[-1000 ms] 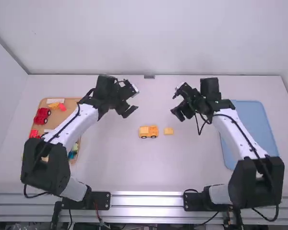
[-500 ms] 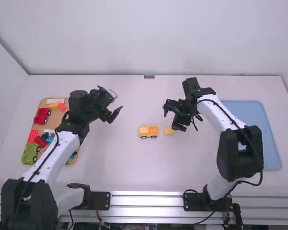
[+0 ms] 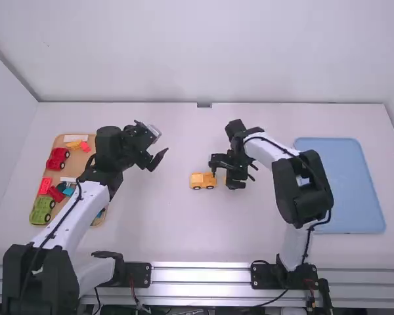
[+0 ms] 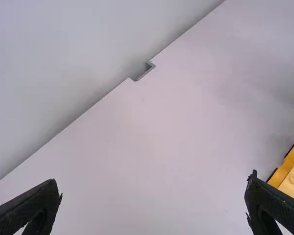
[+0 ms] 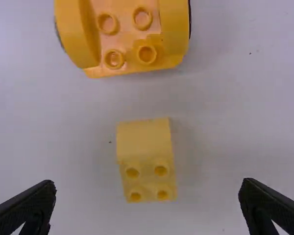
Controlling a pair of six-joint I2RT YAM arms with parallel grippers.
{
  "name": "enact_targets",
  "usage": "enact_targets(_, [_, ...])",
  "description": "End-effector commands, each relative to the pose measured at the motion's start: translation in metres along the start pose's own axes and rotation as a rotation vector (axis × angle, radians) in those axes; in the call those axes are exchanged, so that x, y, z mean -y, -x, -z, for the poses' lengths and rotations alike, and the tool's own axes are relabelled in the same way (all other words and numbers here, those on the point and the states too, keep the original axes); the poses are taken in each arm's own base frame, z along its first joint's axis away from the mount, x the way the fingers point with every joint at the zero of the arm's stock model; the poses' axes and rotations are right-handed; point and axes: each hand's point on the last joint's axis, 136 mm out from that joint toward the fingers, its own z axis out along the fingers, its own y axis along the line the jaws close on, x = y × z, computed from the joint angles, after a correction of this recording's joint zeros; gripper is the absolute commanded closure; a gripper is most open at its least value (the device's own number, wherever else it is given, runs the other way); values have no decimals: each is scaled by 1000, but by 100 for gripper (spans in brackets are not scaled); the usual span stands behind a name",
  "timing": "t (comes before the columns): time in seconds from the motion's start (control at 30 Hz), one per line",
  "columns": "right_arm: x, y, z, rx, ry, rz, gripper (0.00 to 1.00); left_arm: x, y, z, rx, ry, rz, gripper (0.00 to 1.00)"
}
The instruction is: Assemble lego blocks to make yellow taxi
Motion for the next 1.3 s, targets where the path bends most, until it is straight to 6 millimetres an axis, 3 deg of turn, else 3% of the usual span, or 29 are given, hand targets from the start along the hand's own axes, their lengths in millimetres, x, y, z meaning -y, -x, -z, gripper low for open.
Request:
enact_targets(0.0, [5, 0, -7, -6, 7, -12, 4, 3, 1, 3, 8, -4, 2, 1])
enact_targets(0.57, [2, -5, -32, -26, 51, -63, 26, 5, -3, 2, -5, -13, 0, 1])
enact_targets(0.67, [-2, -8, -31, -38, 66, -77, 41, 5, -3, 2, -5, -13, 0, 1])
enact_targets(0.87, [0, -6, -31, -32, 59, -128, 49, 5, -2, 2, -1, -11, -3, 1])
enact_targets(0.9, [1, -6, -31, -32, 51, -151, 53, 4, -2, 2, 0, -11, -2, 1])
enact_targets(0.93, [3, -5, -32, -28, 43, -187, 63, 4, -2, 2, 0, -11, -3, 1])
enact_targets(1.07, [4, -4, -32, -24, 41, -229, 75, 4, -1, 2, 0, -10, -3, 1])
enact_targets(1.27, [-1, 2, -33, -32, 48, -311, 77, 2, -2, 3, 0, -4, -2, 1])
